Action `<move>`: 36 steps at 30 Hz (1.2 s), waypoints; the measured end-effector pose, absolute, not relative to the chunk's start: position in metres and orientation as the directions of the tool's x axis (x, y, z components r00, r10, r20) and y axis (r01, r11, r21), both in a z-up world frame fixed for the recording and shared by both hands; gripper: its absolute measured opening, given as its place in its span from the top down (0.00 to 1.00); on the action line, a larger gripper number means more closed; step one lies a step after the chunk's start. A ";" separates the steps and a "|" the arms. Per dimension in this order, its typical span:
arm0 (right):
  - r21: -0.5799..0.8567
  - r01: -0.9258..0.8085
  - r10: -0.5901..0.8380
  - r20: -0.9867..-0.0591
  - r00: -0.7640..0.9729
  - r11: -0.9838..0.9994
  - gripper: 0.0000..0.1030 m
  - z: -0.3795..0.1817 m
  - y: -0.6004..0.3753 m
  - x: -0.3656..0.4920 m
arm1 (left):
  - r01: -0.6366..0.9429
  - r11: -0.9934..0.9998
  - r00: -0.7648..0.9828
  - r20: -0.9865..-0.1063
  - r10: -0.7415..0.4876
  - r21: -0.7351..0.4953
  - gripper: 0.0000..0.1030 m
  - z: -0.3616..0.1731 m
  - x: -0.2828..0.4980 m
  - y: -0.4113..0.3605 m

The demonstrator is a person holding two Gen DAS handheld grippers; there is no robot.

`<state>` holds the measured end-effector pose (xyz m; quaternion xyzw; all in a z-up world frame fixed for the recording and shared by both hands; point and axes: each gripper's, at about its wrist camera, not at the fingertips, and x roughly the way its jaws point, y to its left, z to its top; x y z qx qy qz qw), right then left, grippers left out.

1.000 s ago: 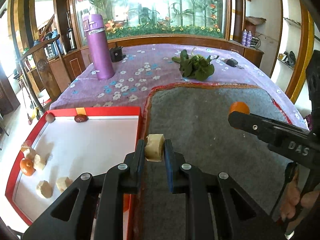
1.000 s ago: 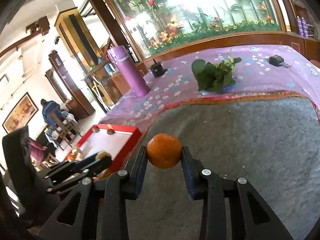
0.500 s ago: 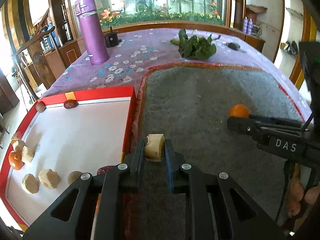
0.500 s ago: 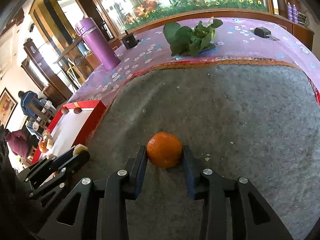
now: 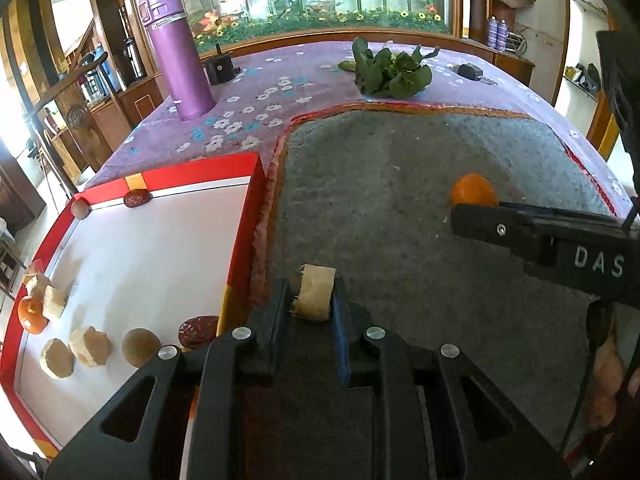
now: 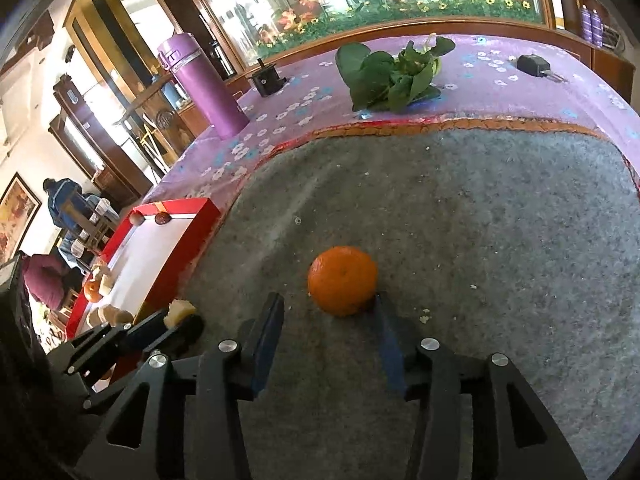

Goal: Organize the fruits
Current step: 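Carry the cream cube and mandarin over the white tray with both tools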

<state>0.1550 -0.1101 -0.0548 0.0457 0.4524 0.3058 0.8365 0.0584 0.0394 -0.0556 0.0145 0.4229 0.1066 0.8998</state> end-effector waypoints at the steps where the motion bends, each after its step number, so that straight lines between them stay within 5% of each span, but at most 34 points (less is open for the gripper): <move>1: 0.354 -0.464 0.551 -0.728 0.408 0.812 0.53 -0.055 -0.110 0.156 | -0.180 0.977 0.622 -0.756 0.204 0.115 0.82 -0.056 0.058 0.040; 5: 0.370 -0.447 0.554 -0.725 0.410 0.815 0.54 -0.056 -0.110 0.161 | -0.173 0.978 0.630 -0.751 0.199 0.114 0.82 -0.056 0.058 0.040; 7: 0.367 -0.433 0.543 -0.731 0.414 0.823 0.66 -0.057 -0.112 0.162 | -0.170 0.979 0.632 -0.750 0.196 0.112 0.82 -0.057 0.058 0.040; 20: 0.558 -0.387 0.678 -0.636 0.369 0.734 0.67 -0.065 -0.138 0.170 | -0.187 0.982 0.648 -0.750 0.133 0.013 0.86 -0.051 0.051 0.050; 36: 0.439 -0.531 0.680 -0.581 0.447 0.725 0.67 -0.035 -0.115 0.139 | -0.252 0.966 0.729 -0.667 0.153 -0.055 0.86 -0.010 0.000 0.089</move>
